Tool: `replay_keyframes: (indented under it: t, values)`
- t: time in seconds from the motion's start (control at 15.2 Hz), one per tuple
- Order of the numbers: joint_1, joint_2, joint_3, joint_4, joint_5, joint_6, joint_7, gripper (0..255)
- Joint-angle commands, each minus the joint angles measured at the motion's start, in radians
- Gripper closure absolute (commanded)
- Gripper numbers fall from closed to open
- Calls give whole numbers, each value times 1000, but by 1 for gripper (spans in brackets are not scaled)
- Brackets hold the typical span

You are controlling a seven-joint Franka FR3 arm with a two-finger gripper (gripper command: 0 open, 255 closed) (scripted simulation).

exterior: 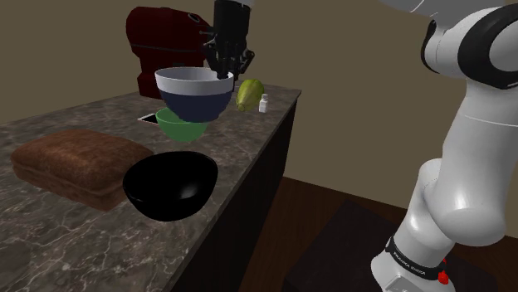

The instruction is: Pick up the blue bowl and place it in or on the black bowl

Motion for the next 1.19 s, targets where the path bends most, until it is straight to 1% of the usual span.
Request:
replay_keyframes:
  t: [0.0, 0.4, 1.12]
  values:
    - [28, 8, 22, 11, -4, 3, 51, 255]
    - [115, 40, 90, 59, -21, 2, 203, 255]
    - [106, -25, 84, -176, -4, 173, 176, 255]
